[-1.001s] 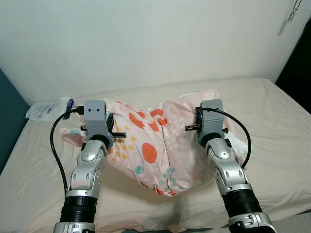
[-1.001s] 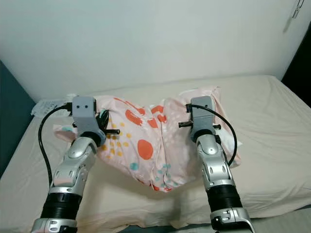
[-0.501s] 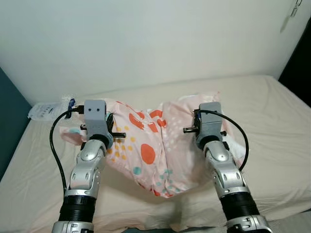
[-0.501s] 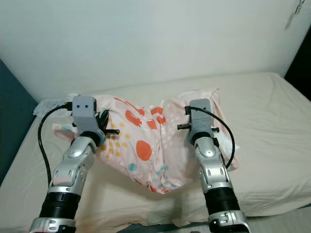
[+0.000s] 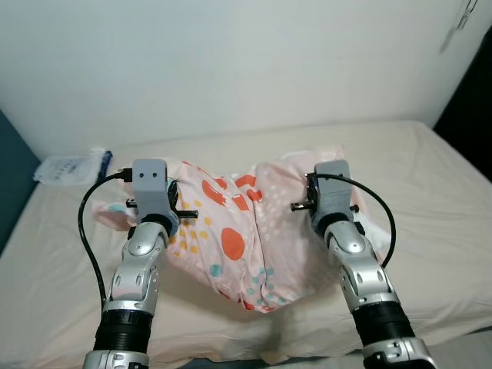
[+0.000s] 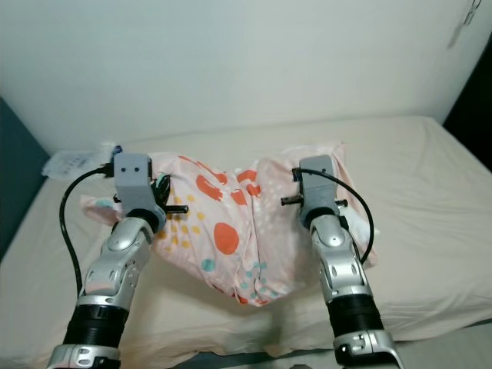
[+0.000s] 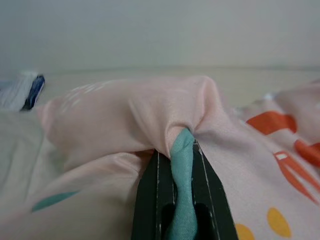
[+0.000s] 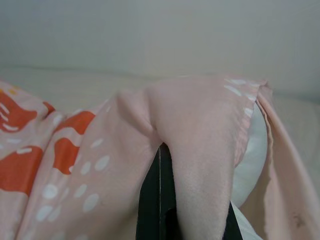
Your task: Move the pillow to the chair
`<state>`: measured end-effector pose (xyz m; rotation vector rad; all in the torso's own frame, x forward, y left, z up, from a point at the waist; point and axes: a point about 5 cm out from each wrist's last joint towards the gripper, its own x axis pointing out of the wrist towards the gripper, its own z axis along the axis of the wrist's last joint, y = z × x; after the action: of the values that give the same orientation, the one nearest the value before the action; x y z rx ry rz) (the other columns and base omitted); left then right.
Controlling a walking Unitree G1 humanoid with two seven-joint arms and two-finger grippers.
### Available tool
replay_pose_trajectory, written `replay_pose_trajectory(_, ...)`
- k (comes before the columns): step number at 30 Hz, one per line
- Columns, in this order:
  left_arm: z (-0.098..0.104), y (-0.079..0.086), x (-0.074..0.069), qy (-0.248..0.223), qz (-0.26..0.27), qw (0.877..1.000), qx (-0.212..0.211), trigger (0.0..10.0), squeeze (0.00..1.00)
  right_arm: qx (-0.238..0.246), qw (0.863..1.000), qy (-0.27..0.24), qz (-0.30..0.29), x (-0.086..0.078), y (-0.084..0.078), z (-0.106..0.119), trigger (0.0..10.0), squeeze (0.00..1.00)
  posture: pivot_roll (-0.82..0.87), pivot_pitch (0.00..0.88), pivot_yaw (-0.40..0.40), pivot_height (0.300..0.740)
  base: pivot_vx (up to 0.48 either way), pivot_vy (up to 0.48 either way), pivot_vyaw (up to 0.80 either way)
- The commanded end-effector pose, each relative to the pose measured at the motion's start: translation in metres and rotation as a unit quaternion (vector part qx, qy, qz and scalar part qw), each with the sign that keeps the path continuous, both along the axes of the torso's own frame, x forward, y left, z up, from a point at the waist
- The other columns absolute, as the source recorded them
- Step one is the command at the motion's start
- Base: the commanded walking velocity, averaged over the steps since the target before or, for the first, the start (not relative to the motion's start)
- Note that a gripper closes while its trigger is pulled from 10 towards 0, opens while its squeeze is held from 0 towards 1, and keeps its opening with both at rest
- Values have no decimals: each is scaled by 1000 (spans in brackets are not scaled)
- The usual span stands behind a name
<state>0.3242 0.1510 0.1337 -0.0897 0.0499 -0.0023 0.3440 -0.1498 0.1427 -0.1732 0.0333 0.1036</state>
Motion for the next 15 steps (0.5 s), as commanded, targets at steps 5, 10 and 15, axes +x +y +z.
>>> replay_pose_trajectory(5, 4, 3, -7, -25, 18, 1000, -5, 10000, 0, -13, 999, -3, 35, 4, 11, 5, 10000, 0, 2, 59, -72, 740, 0, 0, 0)
replay_pose_trajectory(10, 4, 2, -7, -25, 18, 1000, -6, 10000, 0, -14, 999, -5, 36, 4, 11, 6, 10000, 0, -6, 59, -60, 740, 0, 0, 0)
replay_pose_trajectory(15, 5, -1, -4, -27, 14, 999, -8, 10000, 0, -14, 999, -6, 31, 3, 8, 6, 10000, 0, -11, 60, -55, 740, 0, 0, 0)
